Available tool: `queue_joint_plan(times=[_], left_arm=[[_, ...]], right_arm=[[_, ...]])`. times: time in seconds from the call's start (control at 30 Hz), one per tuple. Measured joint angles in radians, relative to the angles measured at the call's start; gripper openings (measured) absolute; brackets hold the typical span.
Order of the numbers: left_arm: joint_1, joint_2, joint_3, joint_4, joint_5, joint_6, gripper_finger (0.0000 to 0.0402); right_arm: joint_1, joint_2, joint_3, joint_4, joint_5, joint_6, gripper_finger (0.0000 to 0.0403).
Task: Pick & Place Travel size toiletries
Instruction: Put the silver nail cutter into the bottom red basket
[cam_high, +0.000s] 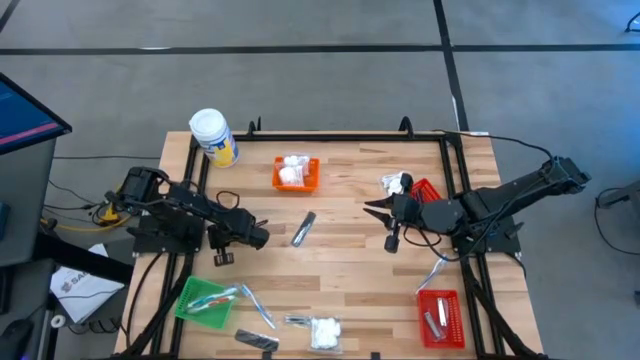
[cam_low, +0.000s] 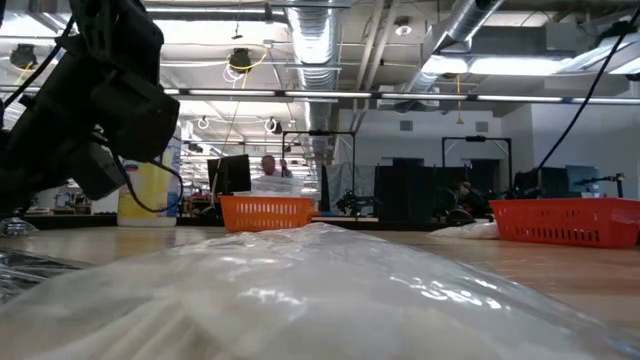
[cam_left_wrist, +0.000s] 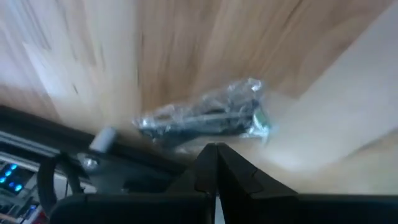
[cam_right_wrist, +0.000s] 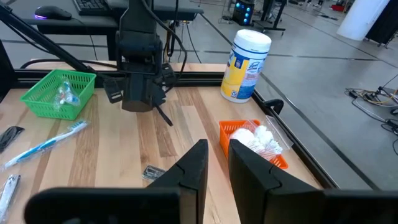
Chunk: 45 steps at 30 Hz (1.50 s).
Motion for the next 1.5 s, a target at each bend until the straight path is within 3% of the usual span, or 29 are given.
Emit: queue_joint_plan(times=[0.23,0.37,0.43,0.7,0.87,1.03,1.2,1.33,1.5], left_arm=[[0.004,-0.002,0.005,0.119,-0.093,0.077,0.0001],[-0.001,-0.018,0.046,0.206,-0.294,0.09,0.0001],[-0.014,-0.049,0.071,0.251,-0.341,0.106,0.0001],[-0.042,-0.305,0.113,0.396,-0.271,0.131,0.0001],[-0.024,-0.463,0.109,0.411,-0.405,0.123,0.0001],[0.054,-0.499,0.068,0.5,-0.412,0.129,0.0009],[0.153,-0.418,0.011,0.582,-0.36,0.19,0.0066],[0.212,-0.337,-0.007,0.613,-0.322,0.198,0.0138],[0.209,-0.266,-0.008,0.673,-0.302,0.287,0.0234]], right_arm=[[0.0,0.0,0.0,0.002,0.0,0.0,0.0056],[0.0,0.0,0.0,0.004,0.0,0.0,0.0056],[0.0,0.0,0.0,0.004,0.0,0.0,0.0056],[-0.001,0.0,0.0,0.002,0.0,0.0,0.0056],[-0.001,0.0,0.0,0.002,0.0,0.0,0.0056],[-0.001,0.0,0.0,0.003,0.0,0.0,0.0056],[-0.001,0.0,0.0,0.002,0.0,0.0,0.0056],[-0.001,0.0,0.0,0.0,0.0,0.0,0.0056],[-0.001,0.0,0.0,0.0,0.0,0.0,0.0056]])
